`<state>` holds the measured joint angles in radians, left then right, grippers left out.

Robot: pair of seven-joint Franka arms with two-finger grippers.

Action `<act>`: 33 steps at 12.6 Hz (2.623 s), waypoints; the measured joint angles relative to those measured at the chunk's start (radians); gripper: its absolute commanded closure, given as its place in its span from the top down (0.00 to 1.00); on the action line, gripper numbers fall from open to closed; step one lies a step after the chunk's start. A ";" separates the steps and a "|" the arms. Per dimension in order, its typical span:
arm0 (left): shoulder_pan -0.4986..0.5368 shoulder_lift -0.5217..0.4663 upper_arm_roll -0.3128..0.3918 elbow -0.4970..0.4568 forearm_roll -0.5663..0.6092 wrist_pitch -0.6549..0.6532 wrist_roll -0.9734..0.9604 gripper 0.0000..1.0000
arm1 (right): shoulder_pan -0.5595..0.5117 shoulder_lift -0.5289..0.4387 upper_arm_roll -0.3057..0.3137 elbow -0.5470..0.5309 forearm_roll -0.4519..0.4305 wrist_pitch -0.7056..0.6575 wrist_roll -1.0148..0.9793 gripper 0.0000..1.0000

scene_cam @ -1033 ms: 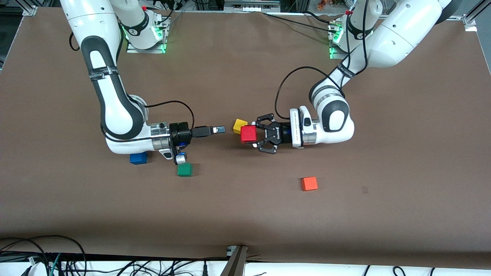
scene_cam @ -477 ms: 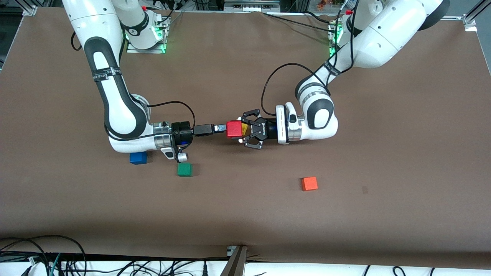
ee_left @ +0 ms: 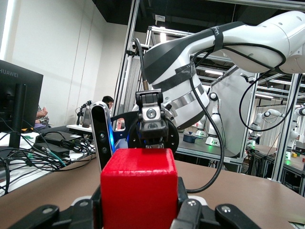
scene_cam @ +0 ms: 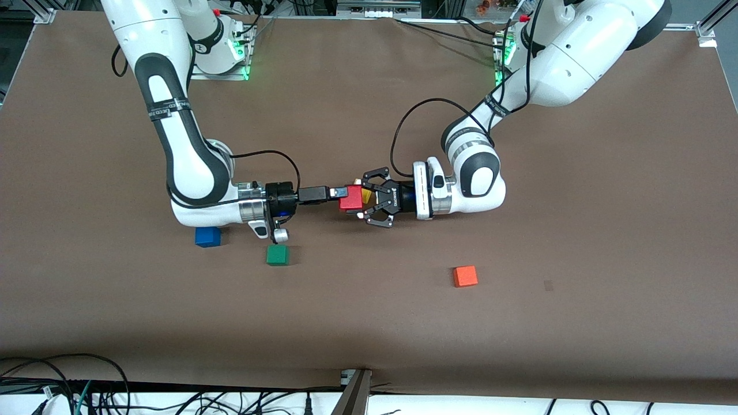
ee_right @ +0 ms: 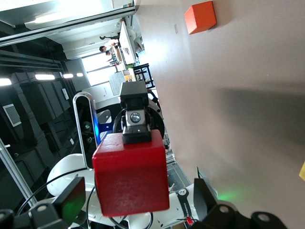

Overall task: Pass red block to right arm, stack on blue
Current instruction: 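Close the right gripper on the red cube held by the left gripper, then open the left gripper and withdraw while the right gripper takes the cube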

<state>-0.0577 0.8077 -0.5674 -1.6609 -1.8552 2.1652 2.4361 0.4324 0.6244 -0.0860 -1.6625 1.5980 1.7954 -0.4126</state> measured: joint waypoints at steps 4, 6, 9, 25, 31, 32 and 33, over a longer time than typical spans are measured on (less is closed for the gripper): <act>-0.018 0.000 0.000 0.011 -0.029 0.000 0.001 0.00 | 0.007 0.000 -0.001 0.000 0.001 0.010 -0.002 0.22; -0.019 0.001 0.002 0.013 -0.029 0.008 0.001 0.00 | 0.006 -0.004 -0.002 0.003 0.019 0.009 -0.004 0.17; -0.019 0.002 0.002 0.016 -0.031 0.008 -0.005 0.31 | 0.005 -0.005 -0.003 0.004 0.021 0.010 -0.021 0.16; 0.115 -0.015 0.001 0.050 0.154 -0.071 -0.222 1.00 | 0.002 -0.053 -0.158 0.040 -0.364 0.024 -0.023 0.16; 0.240 -0.065 0.002 0.057 0.549 -0.136 -0.587 1.00 | 0.001 -0.066 -0.251 0.115 -0.842 0.073 -0.022 0.15; 0.259 -0.065 0.002 0.057 0.603 -0.151 -0.639 1.00 | 0.001 -0.066 -0.254 0.118 -0.911 0.100 -0.021 0.14; 0.278 -0.066 0.002 0.058 0.649 -0.174 -0.696 1.00 | 0.001 -0.066 -0.255 0.118 -0.984 0.127 -0.011 0.14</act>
<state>0.2201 0.7414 -0.5652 -1.6029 -1.2066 1.9916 1.7403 0.4331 0.5588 -0.3408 -1.5440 0.6138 1.9219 -0.4234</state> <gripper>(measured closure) 0.000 0.436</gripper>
